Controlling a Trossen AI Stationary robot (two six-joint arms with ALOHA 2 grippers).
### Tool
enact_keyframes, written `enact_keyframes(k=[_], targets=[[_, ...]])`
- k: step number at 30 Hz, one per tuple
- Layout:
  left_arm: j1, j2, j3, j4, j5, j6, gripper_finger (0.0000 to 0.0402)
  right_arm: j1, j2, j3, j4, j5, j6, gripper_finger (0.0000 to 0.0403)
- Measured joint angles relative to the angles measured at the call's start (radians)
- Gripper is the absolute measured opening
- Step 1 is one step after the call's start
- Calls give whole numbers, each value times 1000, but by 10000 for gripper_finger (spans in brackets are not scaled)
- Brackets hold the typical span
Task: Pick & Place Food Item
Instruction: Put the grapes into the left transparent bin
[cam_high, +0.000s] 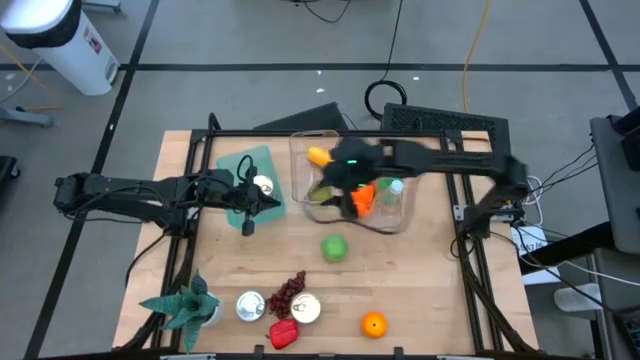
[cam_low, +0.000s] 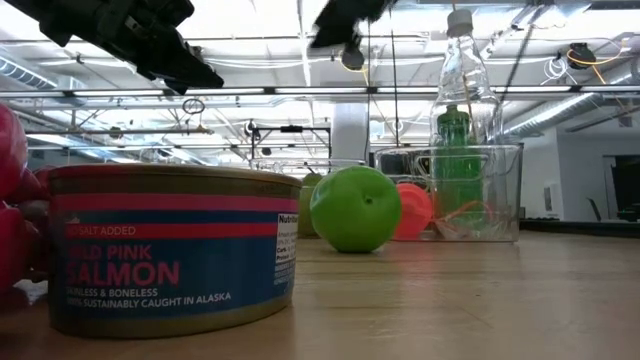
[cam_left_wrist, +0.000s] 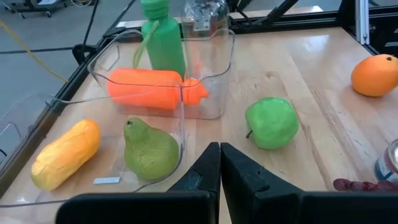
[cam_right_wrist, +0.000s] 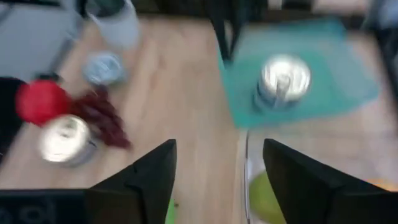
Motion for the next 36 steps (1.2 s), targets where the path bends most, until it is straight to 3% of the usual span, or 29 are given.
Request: enact_keyframes(k=[3, 6, 11, 15, 17, 20, 24, 30, 34, 36], targets=[[-4, 0, 0, 0, 4, 3, 21, 44, -175, -90, 80, 19, -16, 206], [-4, 0, 0, 5, 4, 4, 21, 93, -398, -280, 219, 30, 14, 171], [-4, 0, 0, 28, 4, 4, 21, 193, -755, -701, 539, 165, 110, 81], [-4, 0, 0, 32, 4, 2, 21, 232, -961, -897, 607, 243, 155, 10], [-4, 0, 0, 37, 4, -7, 21, 245, -1051, -946, 618, 236, 167, 12], [-4, 0, 0, 53, 4, -21, 21, 263, -1179, -1000, 611, 142, 180, 17], [-4, 0, 0, 74, -11, -46, 21, 281, -1282, -1089, 612, 83, 199, 3], [-4, 0, 0, 81, -48, -76, 21, 287, -1394, -1247, 567, 260, 266, 2], [-4, 0, 0, 84, -6, -83, 21, 290, -1463, -1370, 580, 70, 300, 1], [-4, 0, 0, 89, 19, -90, 21, 289, -1489, -1439, 637, 28, 313, 1]])
